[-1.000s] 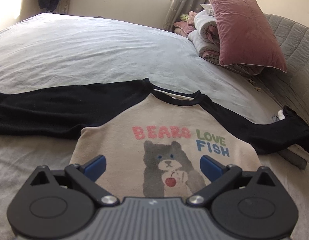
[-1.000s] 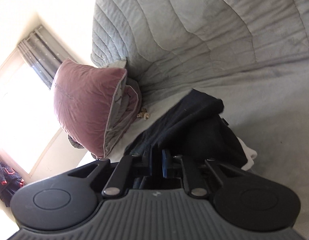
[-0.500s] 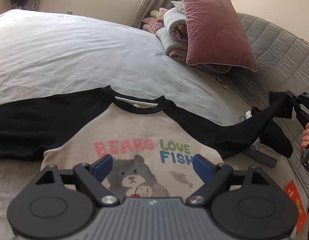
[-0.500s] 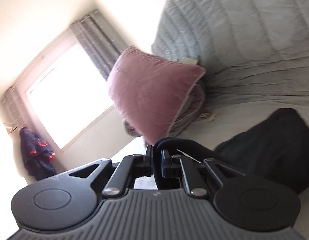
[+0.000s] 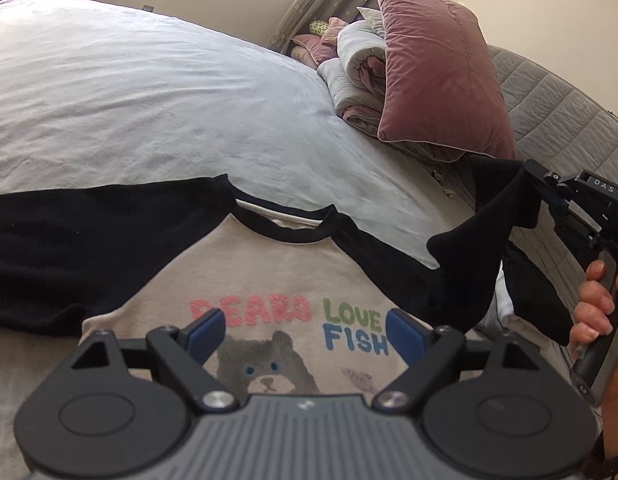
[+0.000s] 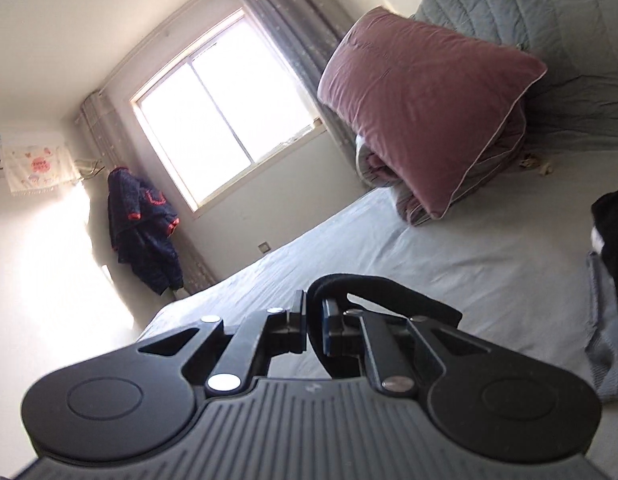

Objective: Fold clothes

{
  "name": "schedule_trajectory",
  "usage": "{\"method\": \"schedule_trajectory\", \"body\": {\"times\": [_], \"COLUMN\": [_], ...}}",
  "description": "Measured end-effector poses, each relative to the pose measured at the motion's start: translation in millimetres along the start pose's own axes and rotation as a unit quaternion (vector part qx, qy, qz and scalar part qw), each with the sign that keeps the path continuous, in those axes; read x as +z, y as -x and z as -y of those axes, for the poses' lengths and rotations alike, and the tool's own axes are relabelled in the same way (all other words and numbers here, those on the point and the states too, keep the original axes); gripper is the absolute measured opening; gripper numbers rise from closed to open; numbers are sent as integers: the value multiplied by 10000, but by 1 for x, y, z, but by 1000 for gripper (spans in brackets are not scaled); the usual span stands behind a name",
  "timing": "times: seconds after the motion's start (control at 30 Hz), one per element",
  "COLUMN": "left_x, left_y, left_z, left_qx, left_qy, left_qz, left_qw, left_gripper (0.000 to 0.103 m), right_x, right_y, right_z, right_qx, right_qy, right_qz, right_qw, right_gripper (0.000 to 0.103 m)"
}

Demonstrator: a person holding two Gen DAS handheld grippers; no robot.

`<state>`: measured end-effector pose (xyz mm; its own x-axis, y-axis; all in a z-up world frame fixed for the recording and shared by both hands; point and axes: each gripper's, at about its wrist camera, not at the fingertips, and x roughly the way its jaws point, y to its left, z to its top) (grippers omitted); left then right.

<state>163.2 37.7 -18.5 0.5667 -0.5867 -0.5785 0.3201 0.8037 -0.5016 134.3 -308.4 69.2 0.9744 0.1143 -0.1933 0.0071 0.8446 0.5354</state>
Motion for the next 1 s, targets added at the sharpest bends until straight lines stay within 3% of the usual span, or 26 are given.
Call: {"method": "schedule_trajectory", "body": {"times": [0.23, 0.67, 0.83, 0.93, 0.97, 1.0], "left_x": [-9, -10, -13, -13, -13, -12], "left_y": [-3, -6, -13, -13, -12, -11], "left_z": [-31, -69, -71, -70, -71, -74], "left_qx": [-296, -210, -189, -153, -155, -169], "left_qy": [464, 1074, 1093, 1068, 1097, 1147], "left_qz": [196, 396, 323, 308, 317, 331], "left_qw": [9983, 9932, 9933, 9937, 9933, 9927], "left_gripper": [88, 79, 71, 71, 71, 71], "right_x": [-57, -176, -195, -189, -186, -183], "right_y": [-33, -64, -61, -58, -56, -54], "right_z": [-35, -61, -60, -60, -61, -61], "right_qx": [347, 457, 437, 513, 515, 488], "right_qy": [294, 790, 800, 738, 759, 778], "right_qz": [-727, -2010, -2146, -2165, -2132, -2066], "right_qw": [9963, 9753, 9725, 9721, 9727, 9741], "right_gripper": [11, 11, 12, 23, 43, 53]}}
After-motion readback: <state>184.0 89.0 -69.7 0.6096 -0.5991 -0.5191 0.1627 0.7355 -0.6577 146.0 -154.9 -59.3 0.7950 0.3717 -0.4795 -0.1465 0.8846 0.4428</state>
